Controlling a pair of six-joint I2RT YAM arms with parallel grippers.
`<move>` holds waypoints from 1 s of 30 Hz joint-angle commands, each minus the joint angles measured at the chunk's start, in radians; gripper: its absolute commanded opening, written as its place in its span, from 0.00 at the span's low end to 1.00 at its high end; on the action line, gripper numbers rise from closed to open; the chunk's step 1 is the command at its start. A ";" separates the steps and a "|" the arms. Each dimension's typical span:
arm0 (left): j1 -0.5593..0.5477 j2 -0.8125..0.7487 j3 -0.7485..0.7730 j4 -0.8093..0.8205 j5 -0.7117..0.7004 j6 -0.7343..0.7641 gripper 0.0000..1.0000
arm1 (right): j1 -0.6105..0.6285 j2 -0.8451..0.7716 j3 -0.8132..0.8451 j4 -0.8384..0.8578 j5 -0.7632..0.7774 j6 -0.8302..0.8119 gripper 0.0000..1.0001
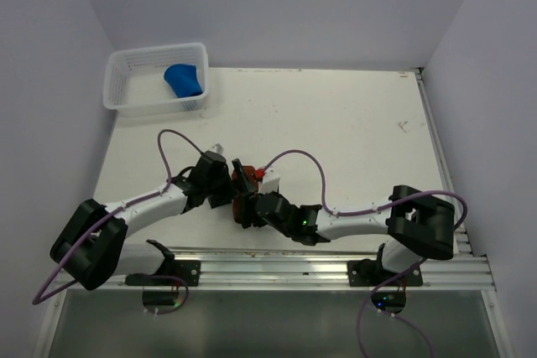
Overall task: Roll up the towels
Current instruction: Roll the towel, then place the rolled towel into the container
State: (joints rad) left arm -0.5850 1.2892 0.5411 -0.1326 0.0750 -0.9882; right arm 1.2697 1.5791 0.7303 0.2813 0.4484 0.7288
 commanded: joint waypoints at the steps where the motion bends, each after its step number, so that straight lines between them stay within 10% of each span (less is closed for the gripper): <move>1: -0.006 -0.019 0.019 -0.033 -0.018 0.043 0.99 | 0.005 -0.001 0.006 0.078 -0.014 -0.037 0.68; 22: -0.093 0.101 0.146 -0.159 -0.102 0.183 1.00 | 0.005 0.036 0.004 0.099 -0.028 -0.072 0.67; 30: -0.125 0.140 0.134 -0.141 -0.164 0.197 0.78 | 0.005 0.027 0.000 0.098 -0.031 -0.071 0.67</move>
State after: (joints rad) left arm -0.6960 1.3983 0.6605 -0.2626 -0.0349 -0.8211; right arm 1.2697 1.6241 0.7303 0.3336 0.4156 0.6693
